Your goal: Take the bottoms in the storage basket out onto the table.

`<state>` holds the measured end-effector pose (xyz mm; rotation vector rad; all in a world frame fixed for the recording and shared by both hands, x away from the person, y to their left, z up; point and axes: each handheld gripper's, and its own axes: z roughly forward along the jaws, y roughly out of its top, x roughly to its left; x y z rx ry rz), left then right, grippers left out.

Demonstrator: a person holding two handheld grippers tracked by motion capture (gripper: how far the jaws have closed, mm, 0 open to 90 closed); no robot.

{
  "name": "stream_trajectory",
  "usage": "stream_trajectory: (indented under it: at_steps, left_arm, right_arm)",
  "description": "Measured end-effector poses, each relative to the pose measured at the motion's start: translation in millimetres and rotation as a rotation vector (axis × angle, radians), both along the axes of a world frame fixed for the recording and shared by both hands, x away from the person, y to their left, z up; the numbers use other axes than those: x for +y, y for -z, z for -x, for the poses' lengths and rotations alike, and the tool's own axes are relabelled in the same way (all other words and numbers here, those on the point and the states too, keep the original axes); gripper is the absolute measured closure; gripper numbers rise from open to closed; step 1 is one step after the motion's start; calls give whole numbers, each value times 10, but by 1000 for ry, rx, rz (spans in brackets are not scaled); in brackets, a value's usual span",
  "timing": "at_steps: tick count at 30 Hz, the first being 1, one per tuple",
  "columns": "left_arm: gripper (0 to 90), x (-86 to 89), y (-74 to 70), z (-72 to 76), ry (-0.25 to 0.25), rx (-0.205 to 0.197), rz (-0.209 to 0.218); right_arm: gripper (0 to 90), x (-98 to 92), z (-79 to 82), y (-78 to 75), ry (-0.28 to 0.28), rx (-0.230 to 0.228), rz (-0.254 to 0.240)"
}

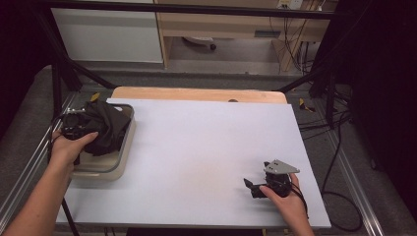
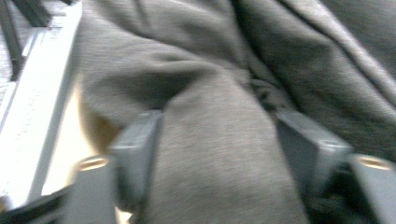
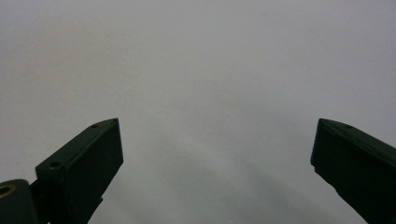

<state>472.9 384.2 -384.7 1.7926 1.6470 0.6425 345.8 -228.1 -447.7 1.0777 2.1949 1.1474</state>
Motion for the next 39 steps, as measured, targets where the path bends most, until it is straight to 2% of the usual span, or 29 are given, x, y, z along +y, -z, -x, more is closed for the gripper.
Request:
stream_trajectory:
  at_steps: [5,6,7,8,9,10,11,12,14,15,16,17,18,19,21,24,25,27,28,29,30,32,33,36,37,39]
  left_arm:
    - [499,67,26,5,-10,12,26]
    - [531,79,21,3,-21,16,46]
    - [560,79,21,3,-21,16,46]
    - [592,99,13,2,-33,14,71]
    - [610,99,13,2,-33,14,71]
    - [633,115,8,0,-47,8,100]
    - [648,115,8,0,-47,8,100]
    - [667,140,-4,7,-63,0,147]
    - [695,164,-16,17,-75,-12,198]
    - [705,164,-16,17,-75,-12,198]
    - [717,204,-33,35,-86,-28,270]
    - [724,204,-33,35,-86,-28,270]
    - [731,231,-58,54,-84,-48,318]
    - [734,231,-58,54,-84,-48,318]
    - [739,254,-91,76,-84,-68,345]
    - [755,278,-177,119,-82,-107,401]
    - [757,278,-177,119,-82,-107,401]
    - [759,273,-240,137,-72,-125,429]
    - [762,255,-327,152,-61,-145,433]
    - [763,255,-327,152,-61,-145,433]
    - [763,211,-409,153,-30,-146,392]
    - [762,157,-459,145,-6,-135,329]
    - [761,157,-459,145,-6,-135,329]
    - [753,37,-438,115,49,-90,226]
    - [745,37,-438,115,49,-90,226]
    - [731,-8,-407,120,47,-90,183]
  right_arm:
    - [30,11,-4,11,-8,7,6]
    - [30,8,-6,9,-10,2,8]
    - [30,8,-6,9,-10,2,8]
    - [30,6,-6,8,-8,3,8]
    - [30,4,-7,9,-7,2,8]
    - [30,3,-9,9,-7,2,7]
    - [30,3,-9,9,-7,2,7]
    - [30,4,-10,9,-7,1,6]
    - [30,5,-12,9,-9,-1,7]
    - [30,5,-12,9,-9,-1,7]
    - [30,9,-13,9,-10,0,8]
    - [30,9,-13,9,-10,0,8]
    - [30,11,-12,5,-10,-1,5]
    - [30,11,-13,5,-11,-5,6]
    - [30,10,-12,3,-9,-6,6]
    - [30,10,-9,-4,-8,-6,1]
    - [30,10,-9,-4,-8,-6,1]
    - [30,11,-9,-4,-8,-6,0]
    - [30,13,-11,-7,-10,-11,1]
    - [31,13,-11,-9,-10,-12,2]
    - [31,14,-10,-10,-11,-13,2]
    - [31,13,-9,-10,-10,-12,2]
    - [31,13,-9,-10,-10,-12,2]
    - [31,13,-6,-12,-11,-11,1]
    - [31,13,-6,-12,-11,-11,1]
    - [31,14,-5,-11,-13,-11,2]
